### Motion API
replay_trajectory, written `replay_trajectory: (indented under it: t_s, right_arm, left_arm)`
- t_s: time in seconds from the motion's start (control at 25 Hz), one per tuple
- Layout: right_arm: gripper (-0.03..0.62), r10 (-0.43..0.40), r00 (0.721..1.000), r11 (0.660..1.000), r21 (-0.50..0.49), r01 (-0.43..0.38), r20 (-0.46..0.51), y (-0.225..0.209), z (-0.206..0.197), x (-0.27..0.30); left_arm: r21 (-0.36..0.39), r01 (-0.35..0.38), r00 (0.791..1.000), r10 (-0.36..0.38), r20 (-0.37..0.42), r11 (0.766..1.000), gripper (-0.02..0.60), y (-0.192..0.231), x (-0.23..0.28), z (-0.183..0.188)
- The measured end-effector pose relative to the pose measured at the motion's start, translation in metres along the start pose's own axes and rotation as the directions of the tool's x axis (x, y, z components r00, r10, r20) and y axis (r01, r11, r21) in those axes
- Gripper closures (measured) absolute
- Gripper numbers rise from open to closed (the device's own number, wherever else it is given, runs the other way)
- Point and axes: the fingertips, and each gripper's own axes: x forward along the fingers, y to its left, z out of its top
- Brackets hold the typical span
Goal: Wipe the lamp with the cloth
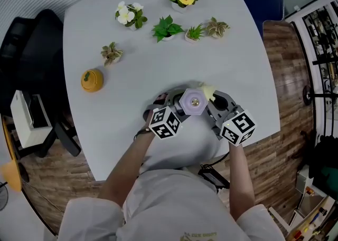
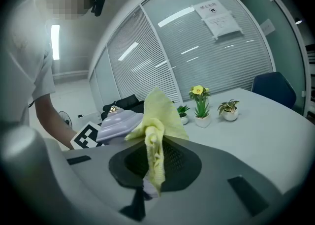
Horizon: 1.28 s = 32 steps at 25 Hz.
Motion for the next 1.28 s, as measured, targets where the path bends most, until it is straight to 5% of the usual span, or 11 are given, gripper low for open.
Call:
replay_trajectory:
  t_s: [0.48, 1.28]
  right_arm:
    - [0.566, -0.018, 1.000, 1.000, 0.000, 0.018, 0.006, 0.022, -0.014, -0.025]
    - [0.566, 0.068, 0.998, 0.996, -0.057, -0.069, -0.014, 0.057, -0.025, -0.026]
  left_arm:
    - [0.000, -0.003, 1.000, 0.003, -0.004, 1.000, 0.275, -0.001, 0.001, -0.001]
    - [-0.002, -0.005, 1.000, 0.005, -0.003, 1.000, 0.275, -0.002, 0.000, 0.000]
